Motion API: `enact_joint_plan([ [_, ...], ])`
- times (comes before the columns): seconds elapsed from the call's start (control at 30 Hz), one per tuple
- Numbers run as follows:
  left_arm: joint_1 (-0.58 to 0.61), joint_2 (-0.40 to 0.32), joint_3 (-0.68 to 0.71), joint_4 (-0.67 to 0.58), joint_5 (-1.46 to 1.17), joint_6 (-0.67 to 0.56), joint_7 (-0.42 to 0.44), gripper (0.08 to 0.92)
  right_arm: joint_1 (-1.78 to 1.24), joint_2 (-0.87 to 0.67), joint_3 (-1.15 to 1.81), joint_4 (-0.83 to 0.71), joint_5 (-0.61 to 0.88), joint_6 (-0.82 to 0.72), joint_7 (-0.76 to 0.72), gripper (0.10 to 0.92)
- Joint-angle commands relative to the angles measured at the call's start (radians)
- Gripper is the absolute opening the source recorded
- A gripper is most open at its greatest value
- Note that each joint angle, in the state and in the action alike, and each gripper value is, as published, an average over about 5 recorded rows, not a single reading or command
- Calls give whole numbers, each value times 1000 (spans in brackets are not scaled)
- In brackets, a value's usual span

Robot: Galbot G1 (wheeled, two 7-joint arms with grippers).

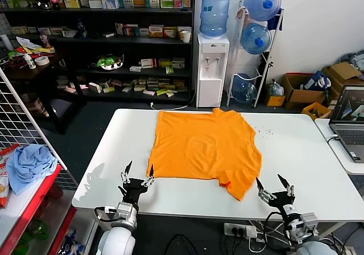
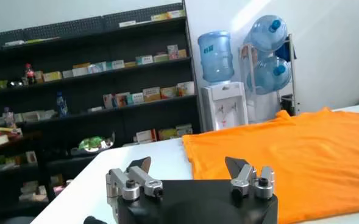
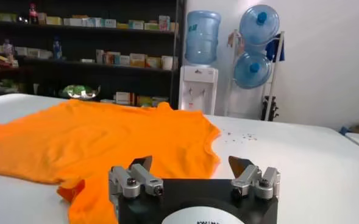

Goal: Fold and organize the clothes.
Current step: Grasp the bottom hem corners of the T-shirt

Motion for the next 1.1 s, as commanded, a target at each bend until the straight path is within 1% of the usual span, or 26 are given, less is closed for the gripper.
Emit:
enact_joint_plan([
  [0.03, 1, 3, 0, 8, 8, 20, 0, 823, 8, 2, -9, -11, 2, -40, 8, 823],
  [0.27, -11, 18, 15, -1, -48, 138, 5, 823, 43, 23, -54, -29, 17, -123, 34, 823],
  [0.47, -30, 32, 37, 4, -125, 230, 2, 823, 75, 42, -88, -57, 14, -146, 53, 823],
  [0.63, -45, 38, 54, 11, -132, 257, 1, 823, 98, 57, -110, -70, 14, -156, 66, 823],
  [1.1, -81, 34, 64, 45, -166, 277, -18, 823, 124, 81, -133, -93, 9, -174, 86, 823],
])
